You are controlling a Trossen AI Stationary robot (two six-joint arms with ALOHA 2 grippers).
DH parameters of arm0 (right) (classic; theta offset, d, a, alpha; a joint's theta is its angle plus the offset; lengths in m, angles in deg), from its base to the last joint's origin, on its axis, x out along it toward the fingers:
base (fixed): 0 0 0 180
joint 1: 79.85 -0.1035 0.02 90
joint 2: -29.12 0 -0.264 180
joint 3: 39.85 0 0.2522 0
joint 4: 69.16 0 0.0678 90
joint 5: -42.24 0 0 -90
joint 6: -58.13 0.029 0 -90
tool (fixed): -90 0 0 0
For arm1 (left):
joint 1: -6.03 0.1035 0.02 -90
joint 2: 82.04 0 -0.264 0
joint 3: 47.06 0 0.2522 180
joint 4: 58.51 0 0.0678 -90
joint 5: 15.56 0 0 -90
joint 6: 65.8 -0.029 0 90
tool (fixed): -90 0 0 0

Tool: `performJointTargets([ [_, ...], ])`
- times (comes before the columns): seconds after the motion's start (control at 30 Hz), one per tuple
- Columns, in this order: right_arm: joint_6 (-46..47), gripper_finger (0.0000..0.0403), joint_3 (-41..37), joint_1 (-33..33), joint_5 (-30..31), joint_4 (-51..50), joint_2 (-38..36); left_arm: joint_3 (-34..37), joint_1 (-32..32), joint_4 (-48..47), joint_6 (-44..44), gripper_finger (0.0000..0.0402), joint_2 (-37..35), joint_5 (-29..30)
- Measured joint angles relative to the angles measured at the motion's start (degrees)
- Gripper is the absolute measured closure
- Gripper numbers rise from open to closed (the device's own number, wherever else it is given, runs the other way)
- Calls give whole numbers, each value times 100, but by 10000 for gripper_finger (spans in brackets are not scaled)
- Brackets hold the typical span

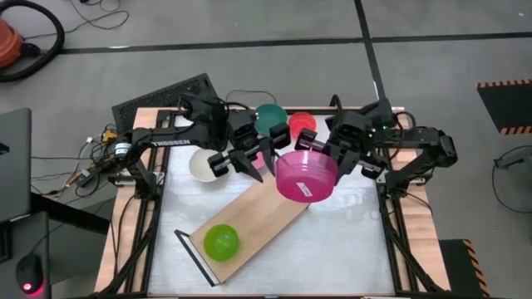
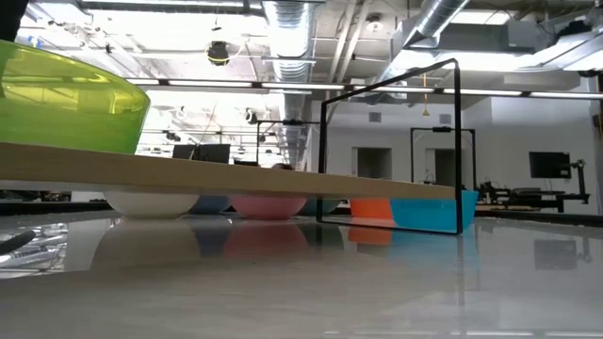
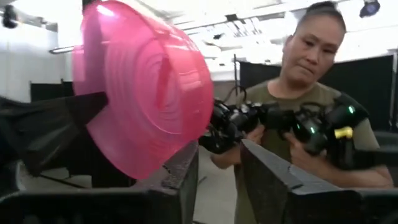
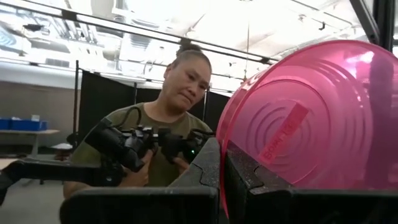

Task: Place and stack bowls onto a shelf
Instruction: Stack the transparent pink bowl on the top transparent green bowl on the shelf

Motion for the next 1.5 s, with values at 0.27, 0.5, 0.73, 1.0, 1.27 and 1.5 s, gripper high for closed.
performJointTargets([
  [0.27, 307, 380, 0, 18, 141, -45, 0, 0, -5, -401, -213, 328, -4, 78],
  [0.5, 1065, 380, 0, -57, -93, 309, -4, 2, 215, -645, 389, 312, 0, 457],
  [0.73, 1289, 380, -2, 7, -419, 107, -2, -59, 141, -495, 1009, 246, 0, 370],
  [1.0, 1442, 379, -2, 73, -687, 51, 0, -273, 75, -541, 1788, 182, -2, 302],
  [1.27, 1522, 376, -2, 58, -761, -451, 0, -567, 70, -550, 2098, 184, -4, -105],
  [1.5, 1486, 377, -2, -28, -746, -482, 0, -566, 94, -1069, 916, 184, -2, 13],
])
